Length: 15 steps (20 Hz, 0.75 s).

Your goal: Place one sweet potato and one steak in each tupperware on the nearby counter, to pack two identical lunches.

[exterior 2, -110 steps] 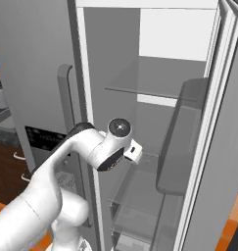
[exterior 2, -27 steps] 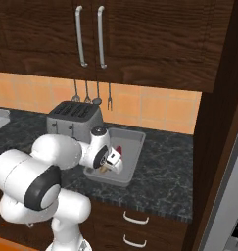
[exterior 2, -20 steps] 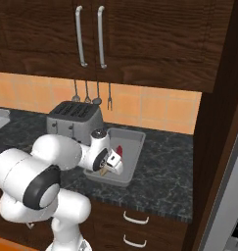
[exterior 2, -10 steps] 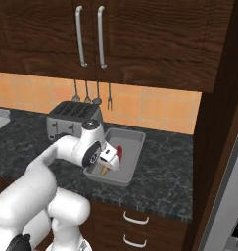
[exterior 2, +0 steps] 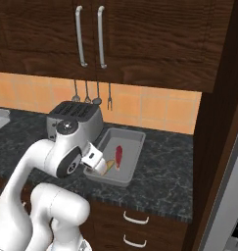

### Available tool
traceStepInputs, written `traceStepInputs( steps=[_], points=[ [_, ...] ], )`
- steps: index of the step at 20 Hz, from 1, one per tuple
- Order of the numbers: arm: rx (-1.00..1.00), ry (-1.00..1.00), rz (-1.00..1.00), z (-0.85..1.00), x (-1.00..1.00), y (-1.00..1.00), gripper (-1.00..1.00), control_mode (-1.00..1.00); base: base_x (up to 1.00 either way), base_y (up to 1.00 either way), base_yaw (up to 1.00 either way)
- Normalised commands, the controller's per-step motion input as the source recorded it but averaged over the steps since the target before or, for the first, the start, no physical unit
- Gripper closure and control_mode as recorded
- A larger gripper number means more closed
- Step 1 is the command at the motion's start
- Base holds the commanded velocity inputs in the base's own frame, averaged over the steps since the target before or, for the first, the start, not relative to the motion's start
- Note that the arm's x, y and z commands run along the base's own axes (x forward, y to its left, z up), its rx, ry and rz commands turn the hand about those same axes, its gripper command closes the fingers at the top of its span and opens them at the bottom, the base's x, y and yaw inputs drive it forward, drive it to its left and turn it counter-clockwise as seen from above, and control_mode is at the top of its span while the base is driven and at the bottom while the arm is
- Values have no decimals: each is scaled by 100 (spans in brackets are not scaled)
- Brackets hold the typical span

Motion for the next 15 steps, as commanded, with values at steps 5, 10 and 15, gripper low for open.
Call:
traceStepInputs(
  steps=[5,10,15],
  points=[
    [-4,-16,0,99,-56,50,-100,-100,0,0,0],
    [-1,-15,0,77,-61,19,-100,-100,0,0,0],
    [-7,-2,0,38,-55,42,-100,-100,0,0,0]
  ],
)
